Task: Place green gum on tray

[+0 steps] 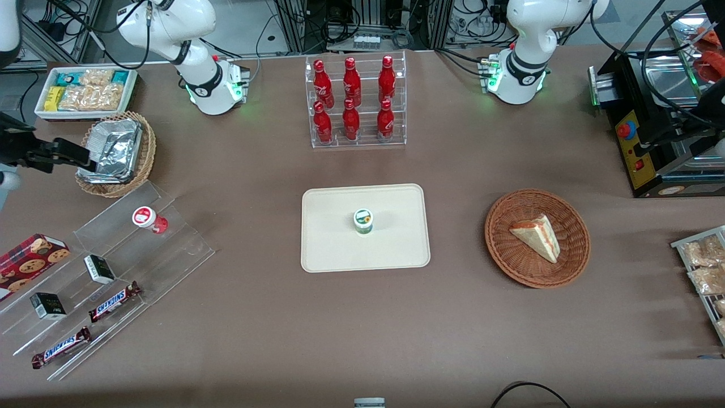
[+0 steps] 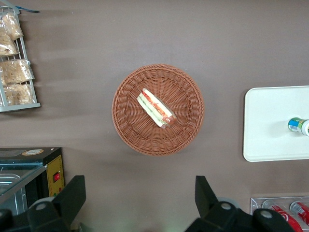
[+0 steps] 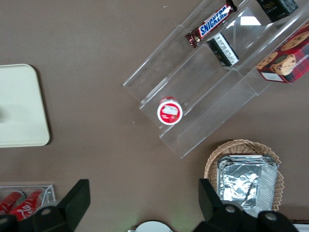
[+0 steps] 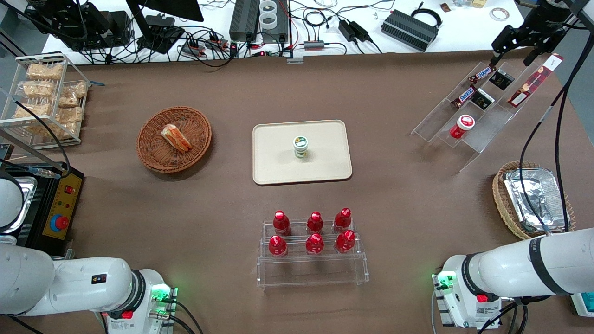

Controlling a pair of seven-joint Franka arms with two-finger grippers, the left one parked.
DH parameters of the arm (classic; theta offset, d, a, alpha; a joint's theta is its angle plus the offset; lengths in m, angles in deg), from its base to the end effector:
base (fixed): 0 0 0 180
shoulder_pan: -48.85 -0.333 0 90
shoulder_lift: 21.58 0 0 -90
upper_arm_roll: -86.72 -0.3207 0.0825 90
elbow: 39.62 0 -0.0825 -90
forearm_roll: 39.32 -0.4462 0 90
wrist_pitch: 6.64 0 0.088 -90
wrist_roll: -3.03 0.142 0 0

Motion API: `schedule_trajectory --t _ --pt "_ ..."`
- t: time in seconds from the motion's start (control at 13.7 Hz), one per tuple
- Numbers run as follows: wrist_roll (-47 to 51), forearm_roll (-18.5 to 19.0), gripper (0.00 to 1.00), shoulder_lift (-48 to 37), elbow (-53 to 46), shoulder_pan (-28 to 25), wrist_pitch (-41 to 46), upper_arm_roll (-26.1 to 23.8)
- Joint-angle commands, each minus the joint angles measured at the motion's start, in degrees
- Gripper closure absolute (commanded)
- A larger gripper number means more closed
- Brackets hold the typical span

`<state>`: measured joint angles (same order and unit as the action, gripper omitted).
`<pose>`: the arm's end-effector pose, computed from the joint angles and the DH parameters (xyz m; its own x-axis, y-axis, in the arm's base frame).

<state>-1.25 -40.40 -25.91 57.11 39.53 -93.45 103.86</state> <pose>0.5762 -0.0812 0.5709 0.9936 -0.0571 -0.0973 -0.0620 -0.9969 -0.0485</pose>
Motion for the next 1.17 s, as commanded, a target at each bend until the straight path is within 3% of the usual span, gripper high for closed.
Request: schedule_trajectory --t 0.0,0.15,0.22,1.09 --pt "-0.7 0.9 0.0 -0.2 -0.1 4.6 0.3 -4.8" --pt "0.0 0.8 0.0 0.7 -1.8 9.9 0.5 -11.5" --pt "0.2 0.8 0.0 0.7 -2.2 10.4 0.4 -12.5" --pt "0.2 2.3 0.0 5.7 -8.3 9.2 0.2 -13.4"
